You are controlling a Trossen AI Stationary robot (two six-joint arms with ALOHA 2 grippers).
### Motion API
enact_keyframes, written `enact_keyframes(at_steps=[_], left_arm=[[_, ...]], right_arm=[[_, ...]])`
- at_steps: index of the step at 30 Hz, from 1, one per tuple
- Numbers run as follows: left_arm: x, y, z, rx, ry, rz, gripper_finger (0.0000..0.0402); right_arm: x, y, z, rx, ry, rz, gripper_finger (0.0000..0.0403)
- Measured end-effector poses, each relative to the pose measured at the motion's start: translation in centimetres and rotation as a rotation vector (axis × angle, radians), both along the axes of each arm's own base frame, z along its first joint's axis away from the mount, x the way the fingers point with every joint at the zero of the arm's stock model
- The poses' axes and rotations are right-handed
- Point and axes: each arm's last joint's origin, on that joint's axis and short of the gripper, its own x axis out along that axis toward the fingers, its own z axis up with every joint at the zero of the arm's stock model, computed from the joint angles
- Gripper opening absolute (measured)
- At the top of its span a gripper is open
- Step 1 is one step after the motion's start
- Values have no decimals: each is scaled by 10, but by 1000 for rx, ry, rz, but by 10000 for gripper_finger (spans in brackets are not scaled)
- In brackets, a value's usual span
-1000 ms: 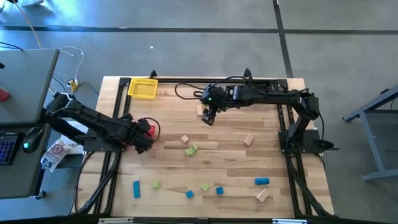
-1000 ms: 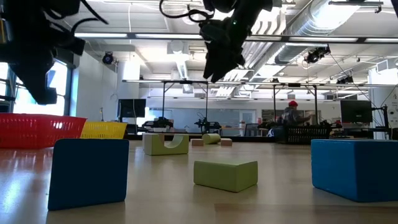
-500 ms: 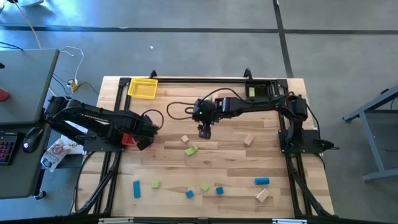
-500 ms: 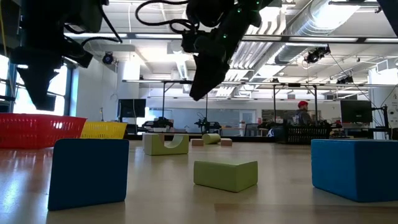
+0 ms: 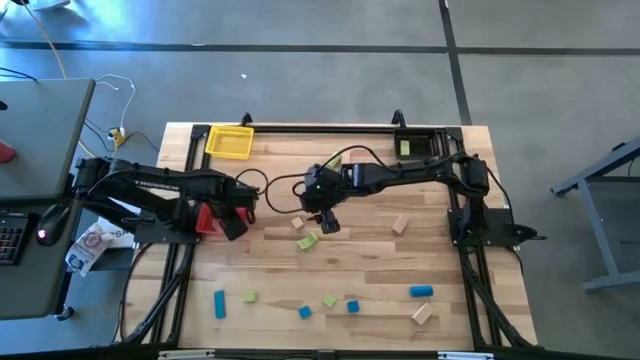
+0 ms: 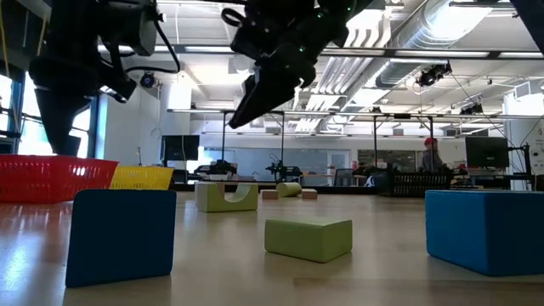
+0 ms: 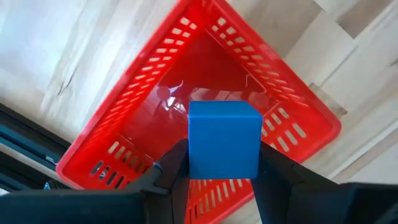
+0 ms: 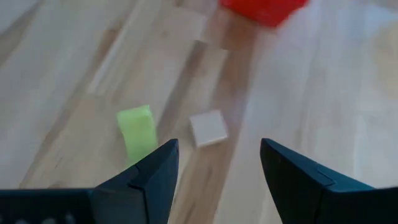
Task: Sort & place blocks by color
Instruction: Put the blue block into the red bin, then put the brown block into the yellow bin
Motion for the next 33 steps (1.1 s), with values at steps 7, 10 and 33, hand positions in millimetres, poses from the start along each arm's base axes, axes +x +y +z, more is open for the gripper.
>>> enact_keyframes(at_steps=[7,10,33], left_arm=[[-1,5,0,-4,0,20,144],[-1,5,0,-19,-6,6,169],[18,7,32,-10,-155,-27,206]], right_arm=[[8,0,-22,0,24,51,213],[12,0,-33,-16,27,72,213],[31,-7,-67,-35,-57,126,213]])
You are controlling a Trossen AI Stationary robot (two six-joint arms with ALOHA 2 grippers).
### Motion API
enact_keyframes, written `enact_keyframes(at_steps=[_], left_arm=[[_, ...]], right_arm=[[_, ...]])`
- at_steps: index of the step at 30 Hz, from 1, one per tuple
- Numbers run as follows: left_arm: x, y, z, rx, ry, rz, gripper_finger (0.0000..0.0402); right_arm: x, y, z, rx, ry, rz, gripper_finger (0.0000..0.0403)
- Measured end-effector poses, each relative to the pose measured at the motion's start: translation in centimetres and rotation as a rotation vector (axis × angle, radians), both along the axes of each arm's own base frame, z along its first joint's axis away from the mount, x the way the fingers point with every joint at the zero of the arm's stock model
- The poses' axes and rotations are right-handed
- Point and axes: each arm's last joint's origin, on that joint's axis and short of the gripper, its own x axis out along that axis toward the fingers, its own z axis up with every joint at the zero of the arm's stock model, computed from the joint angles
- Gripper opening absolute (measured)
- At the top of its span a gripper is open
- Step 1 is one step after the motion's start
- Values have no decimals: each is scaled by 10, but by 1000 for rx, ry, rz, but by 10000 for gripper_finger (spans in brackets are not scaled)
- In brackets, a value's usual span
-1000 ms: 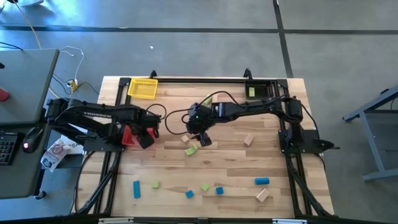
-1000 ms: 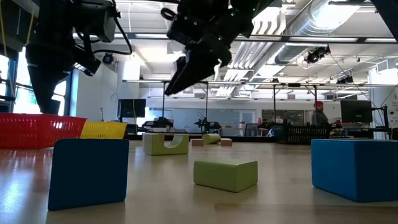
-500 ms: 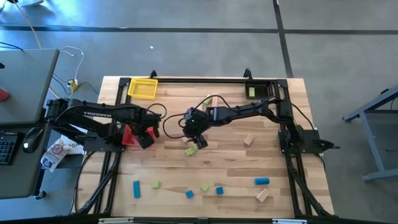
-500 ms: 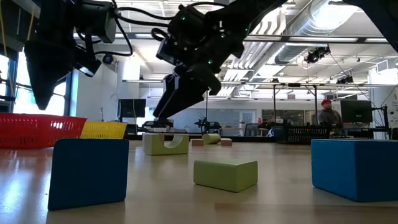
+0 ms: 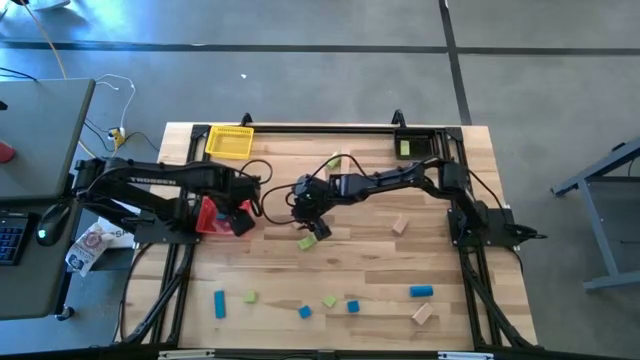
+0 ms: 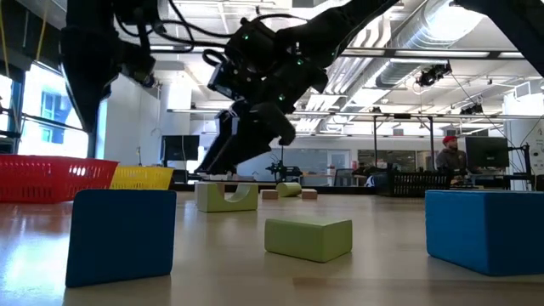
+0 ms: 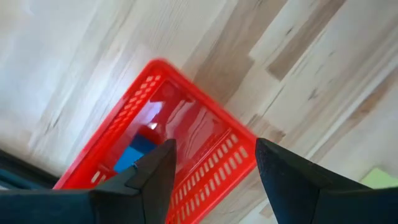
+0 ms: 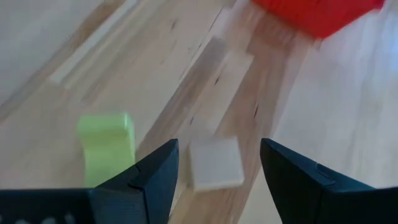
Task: Sort & place blocks by color
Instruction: Put the brown block into the yellow bin
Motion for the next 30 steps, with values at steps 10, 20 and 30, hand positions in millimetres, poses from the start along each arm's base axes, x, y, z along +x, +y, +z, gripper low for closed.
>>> enact_keyframes(at_steps=[10,20,30], left_arm=[[2,1,5,6,-18,-21,207],[2,2,5,59,-7,-29,207],[2,2,5,63,-6,-29,207]], right_arm=[[2,-2,-13,4,19,-2,213],[4,-2,-25,24,39,-25,209],[4,0,-25,48,50,-49,108]])
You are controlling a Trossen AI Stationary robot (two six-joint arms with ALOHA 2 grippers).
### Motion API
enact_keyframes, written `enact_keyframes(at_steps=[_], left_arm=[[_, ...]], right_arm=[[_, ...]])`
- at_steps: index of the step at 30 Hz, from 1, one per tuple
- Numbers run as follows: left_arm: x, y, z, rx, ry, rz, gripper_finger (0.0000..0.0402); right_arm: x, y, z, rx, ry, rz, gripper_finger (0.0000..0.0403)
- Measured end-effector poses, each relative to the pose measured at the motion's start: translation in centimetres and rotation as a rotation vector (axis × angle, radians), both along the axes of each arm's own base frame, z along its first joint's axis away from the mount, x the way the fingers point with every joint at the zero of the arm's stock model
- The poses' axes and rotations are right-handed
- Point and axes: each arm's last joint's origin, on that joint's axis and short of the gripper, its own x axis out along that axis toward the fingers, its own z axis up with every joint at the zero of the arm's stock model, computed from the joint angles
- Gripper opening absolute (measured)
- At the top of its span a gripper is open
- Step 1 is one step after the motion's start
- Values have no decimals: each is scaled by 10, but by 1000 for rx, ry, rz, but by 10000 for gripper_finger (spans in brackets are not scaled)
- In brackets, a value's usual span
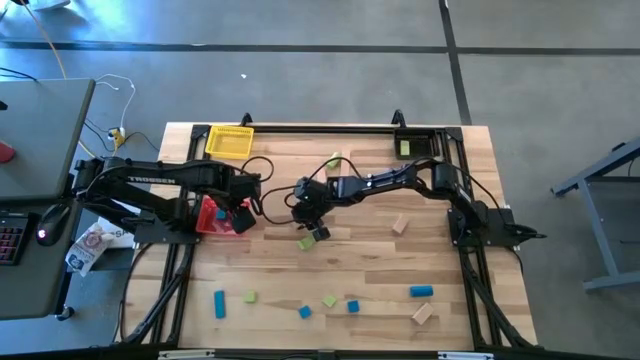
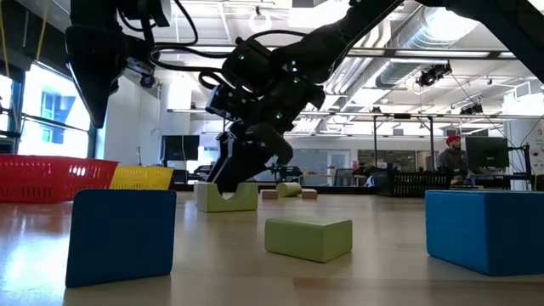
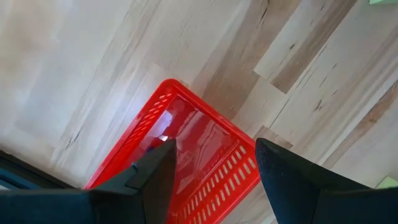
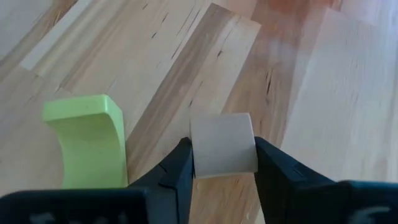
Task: Sort & place blocks by color
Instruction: Put the brown block into the yellow bin
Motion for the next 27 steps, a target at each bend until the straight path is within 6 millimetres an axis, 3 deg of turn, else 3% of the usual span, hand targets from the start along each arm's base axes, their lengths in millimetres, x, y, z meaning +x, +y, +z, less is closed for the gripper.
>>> enact_keyframes(at_steps=[10,19,27], left_arm=[[0,2,0,73,19,-55,207],[5,6,1,181,-9,-119,207],[19,22,7,226,-198,-1,207]], right_arm=[[2,-5,6,72,-20,-84,108],[5,-39,34,124,-183,-210,108],[1,-64,57,85,-282,-270,109]])
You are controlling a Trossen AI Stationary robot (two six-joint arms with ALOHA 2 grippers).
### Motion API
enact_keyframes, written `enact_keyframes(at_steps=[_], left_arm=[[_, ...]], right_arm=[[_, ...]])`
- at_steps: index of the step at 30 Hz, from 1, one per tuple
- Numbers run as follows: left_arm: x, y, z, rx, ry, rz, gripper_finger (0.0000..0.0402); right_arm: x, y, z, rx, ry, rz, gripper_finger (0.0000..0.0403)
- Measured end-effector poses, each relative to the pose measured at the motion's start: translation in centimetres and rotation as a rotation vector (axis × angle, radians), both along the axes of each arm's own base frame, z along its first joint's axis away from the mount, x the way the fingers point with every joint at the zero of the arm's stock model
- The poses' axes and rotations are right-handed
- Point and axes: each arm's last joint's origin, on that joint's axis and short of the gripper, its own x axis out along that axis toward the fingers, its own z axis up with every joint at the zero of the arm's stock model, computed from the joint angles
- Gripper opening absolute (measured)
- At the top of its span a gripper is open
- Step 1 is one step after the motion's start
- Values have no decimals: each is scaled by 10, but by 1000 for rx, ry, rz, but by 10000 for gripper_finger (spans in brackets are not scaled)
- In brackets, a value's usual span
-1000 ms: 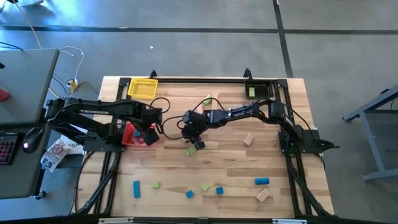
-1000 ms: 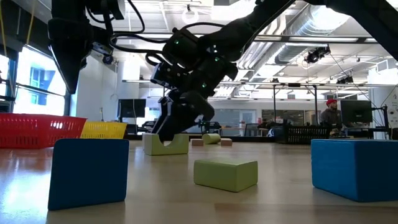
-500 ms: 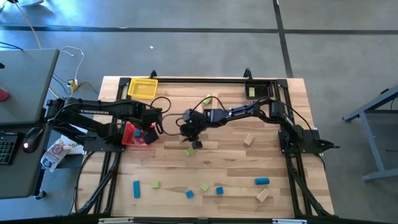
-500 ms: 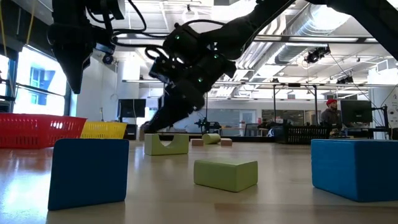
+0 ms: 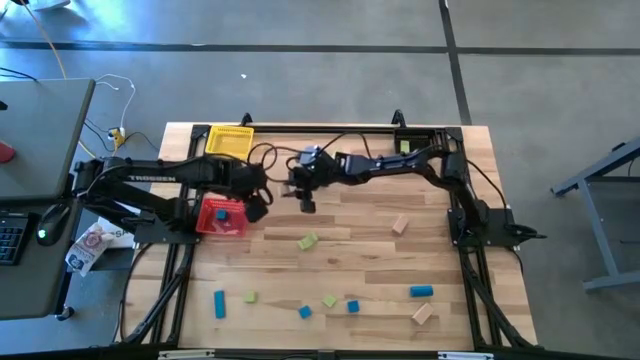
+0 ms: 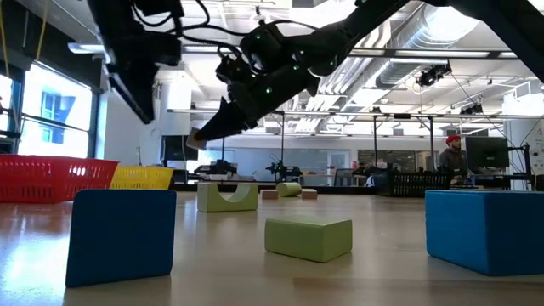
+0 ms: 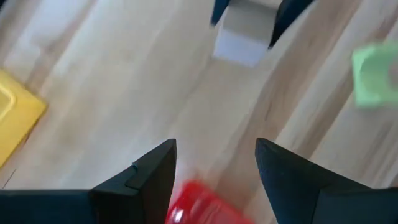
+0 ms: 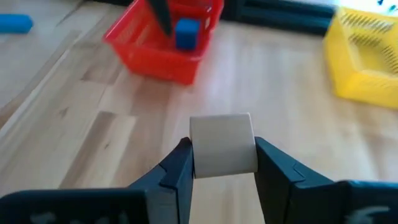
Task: Sort & place blocks by color
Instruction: Put the brown block into the yellow bin
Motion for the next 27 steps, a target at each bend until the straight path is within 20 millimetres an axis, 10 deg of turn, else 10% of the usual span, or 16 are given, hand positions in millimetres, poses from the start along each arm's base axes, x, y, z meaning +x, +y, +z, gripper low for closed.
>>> enact_keyframes(at_steps=[27], left_arm=[[-9,80,17,-24,-395,242,207]], right_arm=[[7,25,19,-667,21,-275,109]])
